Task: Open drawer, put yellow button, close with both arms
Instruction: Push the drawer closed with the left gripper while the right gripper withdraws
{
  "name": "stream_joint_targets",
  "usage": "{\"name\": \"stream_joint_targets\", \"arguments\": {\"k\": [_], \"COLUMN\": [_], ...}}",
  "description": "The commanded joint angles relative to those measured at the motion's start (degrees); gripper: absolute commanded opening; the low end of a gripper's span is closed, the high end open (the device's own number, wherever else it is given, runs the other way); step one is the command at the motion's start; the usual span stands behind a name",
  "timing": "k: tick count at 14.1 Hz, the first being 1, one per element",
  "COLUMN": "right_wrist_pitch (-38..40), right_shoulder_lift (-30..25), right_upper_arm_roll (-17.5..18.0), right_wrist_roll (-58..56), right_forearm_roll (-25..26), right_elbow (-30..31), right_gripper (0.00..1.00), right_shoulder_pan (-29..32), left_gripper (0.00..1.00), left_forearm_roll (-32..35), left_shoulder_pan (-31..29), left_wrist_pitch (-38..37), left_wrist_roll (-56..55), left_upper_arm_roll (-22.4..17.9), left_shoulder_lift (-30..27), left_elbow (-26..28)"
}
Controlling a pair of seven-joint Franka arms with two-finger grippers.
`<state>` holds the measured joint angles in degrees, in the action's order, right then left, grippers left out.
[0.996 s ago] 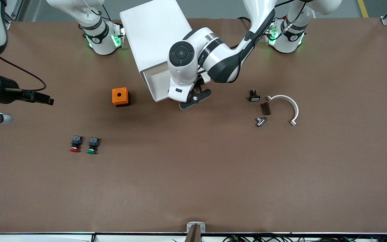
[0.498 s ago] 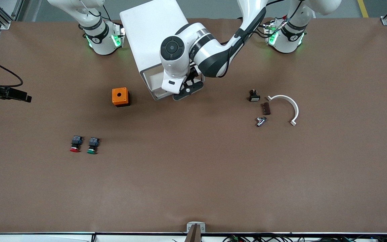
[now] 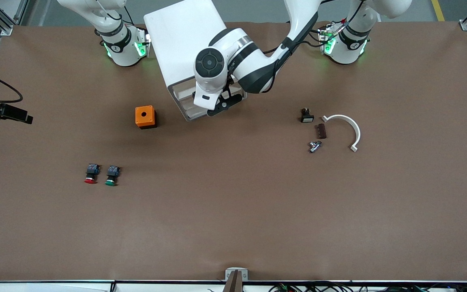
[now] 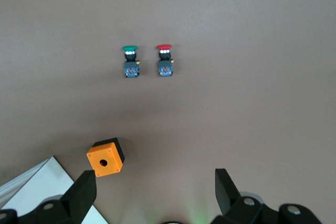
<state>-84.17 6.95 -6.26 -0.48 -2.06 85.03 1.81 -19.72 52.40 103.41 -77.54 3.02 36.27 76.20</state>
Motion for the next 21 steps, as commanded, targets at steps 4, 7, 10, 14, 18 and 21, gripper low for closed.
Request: {"name": "stream_joint_targets", "arguments": {"k": [4,7,10,14,18,21], "right_wrist_pitch": [4.4,9.4,10.7,11.1,9.9,7.3], "right_shoulder_lift": [0.2,-0.4,-1.8,-3.6,-7.4,-12.0], "right_upper_arm_roll": [0.6,0.5,0.5,0.6,0.7,1.1], "right_wrist_roll": [-0.1,0.6,0.6,0.6,0.6,0.6], "right_forearm_roll": [0.4,0.0,0.0,-0.1,-0.1,-0.1], "right_elbow": [-5.7,-6.2,-5.8,-5.3,-0.4,5.2], "right_gripper": [1.00,1.00,1.00,1.00,1.00,1.00], "right_shoulder_pan": [0.9,0.9,1.0,0.7,0.6,-0.5], "left_gripper": [1.00,1.00,1.00,1.00,1.00,1.00], "left_forearm_roll": [-4.6,-4.6,-3.7,-1.6,-1.5,0.1], "left_shoulder_pan": [0.1,0.0,-0.4,-2.3,-10.1,-14.2], "left_wrist_pitch": [0.7,0.7,0.7,-0.1,-1.5,-5.1], "left_wrist_roll": [0.0,0.1,0.2,-0.3,3.0,9.0], "left_upper_arm_roll": [0.6,0.6,0.4,-0.1,0.1,-0.1], "left_shoulder_lift": [-0.3,-0.3,-0.5,-1.8,-4.9,-9.5], "left_elbow": [1.2,1.1,1.1,0.4,-1.8,-1.8]}}
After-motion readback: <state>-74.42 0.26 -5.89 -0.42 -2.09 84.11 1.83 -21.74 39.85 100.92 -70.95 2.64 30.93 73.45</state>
